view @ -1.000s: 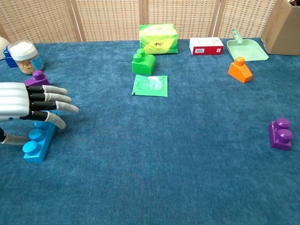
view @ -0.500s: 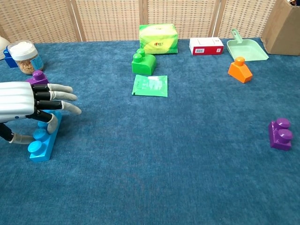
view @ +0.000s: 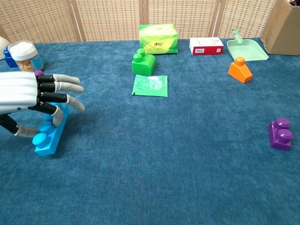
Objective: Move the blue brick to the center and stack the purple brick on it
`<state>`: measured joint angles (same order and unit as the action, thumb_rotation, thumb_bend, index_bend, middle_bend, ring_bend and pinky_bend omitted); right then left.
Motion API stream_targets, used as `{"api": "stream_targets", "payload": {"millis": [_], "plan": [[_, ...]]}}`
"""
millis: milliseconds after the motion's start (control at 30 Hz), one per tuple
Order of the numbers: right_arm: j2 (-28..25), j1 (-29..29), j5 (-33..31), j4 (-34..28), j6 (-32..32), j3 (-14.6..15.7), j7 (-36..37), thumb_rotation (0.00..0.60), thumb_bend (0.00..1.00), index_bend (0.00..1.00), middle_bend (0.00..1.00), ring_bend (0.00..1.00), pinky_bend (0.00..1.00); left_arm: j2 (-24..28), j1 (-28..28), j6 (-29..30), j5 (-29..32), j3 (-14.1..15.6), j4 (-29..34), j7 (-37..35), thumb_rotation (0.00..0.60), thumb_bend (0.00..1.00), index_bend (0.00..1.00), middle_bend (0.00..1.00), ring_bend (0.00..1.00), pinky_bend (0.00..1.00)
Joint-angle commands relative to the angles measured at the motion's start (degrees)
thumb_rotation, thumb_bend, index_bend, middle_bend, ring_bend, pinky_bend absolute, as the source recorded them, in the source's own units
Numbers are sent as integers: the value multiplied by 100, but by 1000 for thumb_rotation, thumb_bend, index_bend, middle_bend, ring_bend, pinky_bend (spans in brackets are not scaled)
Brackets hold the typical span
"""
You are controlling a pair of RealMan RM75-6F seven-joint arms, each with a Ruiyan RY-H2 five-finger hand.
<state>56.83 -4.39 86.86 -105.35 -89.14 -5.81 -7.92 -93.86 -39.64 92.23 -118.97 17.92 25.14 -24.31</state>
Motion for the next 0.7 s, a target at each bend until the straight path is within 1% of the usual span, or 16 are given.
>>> {"api": "stream_targets", "payload": {"millis": [33, 167, 400, 700], "plan": [[12, 4, -12, 14, 2, -2, 17, 600, 280, 72, 49, 24, 162, 29, -110, 130, -33, 18, -75, -49, 600, 352, 584, 232, 86, 0], [49, 12, -47, 68, 9, -9, 68, 600, 281, 71, 49, 24, 162, 61, -340, 273, -59, 14, -208, -104, 600, 351, 581, 231, 86, 0], [104, 38, -98, 176, 3, -17, 169, 600, 280, 71, 49, 24, 164, 10, -767, 271, -103, 44, -312, -253, 600, 350, 581, 227, 86, 0], [40, 118, -75, 180, -88, -7, 230, 600, 279, 71, 49, 24, 164, -328, -1311, 73, -132, 73, -445, -442, 600, 350, 570, 219, 84, 0]]}}
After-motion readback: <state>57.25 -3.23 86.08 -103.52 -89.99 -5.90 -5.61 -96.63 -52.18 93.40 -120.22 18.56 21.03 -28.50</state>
